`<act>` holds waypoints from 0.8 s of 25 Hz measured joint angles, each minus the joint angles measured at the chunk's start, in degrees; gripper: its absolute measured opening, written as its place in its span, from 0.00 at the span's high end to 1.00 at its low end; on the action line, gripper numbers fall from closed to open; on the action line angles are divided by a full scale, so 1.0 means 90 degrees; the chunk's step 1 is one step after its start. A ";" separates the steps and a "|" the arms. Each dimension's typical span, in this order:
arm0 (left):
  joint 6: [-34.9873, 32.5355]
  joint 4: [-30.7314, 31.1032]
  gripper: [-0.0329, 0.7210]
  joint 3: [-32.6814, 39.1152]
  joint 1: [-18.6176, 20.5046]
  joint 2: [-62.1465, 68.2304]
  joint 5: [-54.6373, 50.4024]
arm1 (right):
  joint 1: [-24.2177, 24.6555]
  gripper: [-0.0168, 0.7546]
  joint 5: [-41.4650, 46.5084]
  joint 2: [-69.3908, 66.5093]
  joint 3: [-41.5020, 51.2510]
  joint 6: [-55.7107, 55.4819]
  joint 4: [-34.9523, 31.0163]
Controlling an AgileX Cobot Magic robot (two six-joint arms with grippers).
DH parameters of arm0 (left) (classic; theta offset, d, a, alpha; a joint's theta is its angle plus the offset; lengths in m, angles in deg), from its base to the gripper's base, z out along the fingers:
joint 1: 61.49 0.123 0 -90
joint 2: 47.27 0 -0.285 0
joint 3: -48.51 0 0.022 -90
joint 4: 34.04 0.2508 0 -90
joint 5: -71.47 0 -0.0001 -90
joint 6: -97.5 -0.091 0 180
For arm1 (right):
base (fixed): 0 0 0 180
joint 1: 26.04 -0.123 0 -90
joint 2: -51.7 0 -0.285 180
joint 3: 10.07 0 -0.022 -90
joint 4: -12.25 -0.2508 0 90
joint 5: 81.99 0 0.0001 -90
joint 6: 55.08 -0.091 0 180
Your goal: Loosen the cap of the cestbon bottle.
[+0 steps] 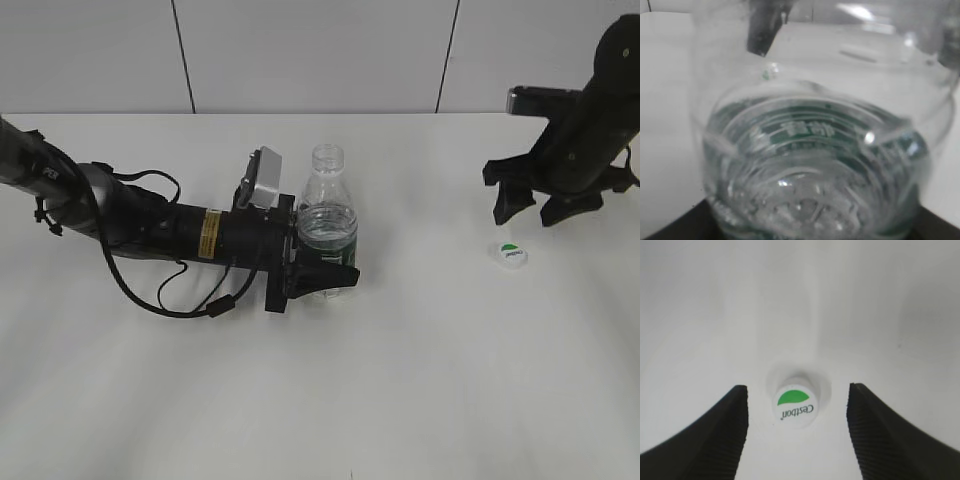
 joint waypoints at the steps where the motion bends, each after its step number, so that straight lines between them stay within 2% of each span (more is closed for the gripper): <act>1: 0.0000 -0.0097 0.41 0.0013 0.0000 0.0000 -0.0013 | 0.0000 0.37 0.0066 0.0049 -0.0136 0.0000 0.0054; 8: 0.0018 -0.1169 0.41 0.0020 -0.0007 0.0041 -0.0435 | 0.0000 0.37 0.0485 0.0164 -0.0697 0.0000 0.0146; 20: 0.0050 -0.1268 0.41 0.0020 -0.0012 0.0036 -0.0528 | 0.0000 0.37 0.0556 0.0206 -0.0756 0.0007 0.0146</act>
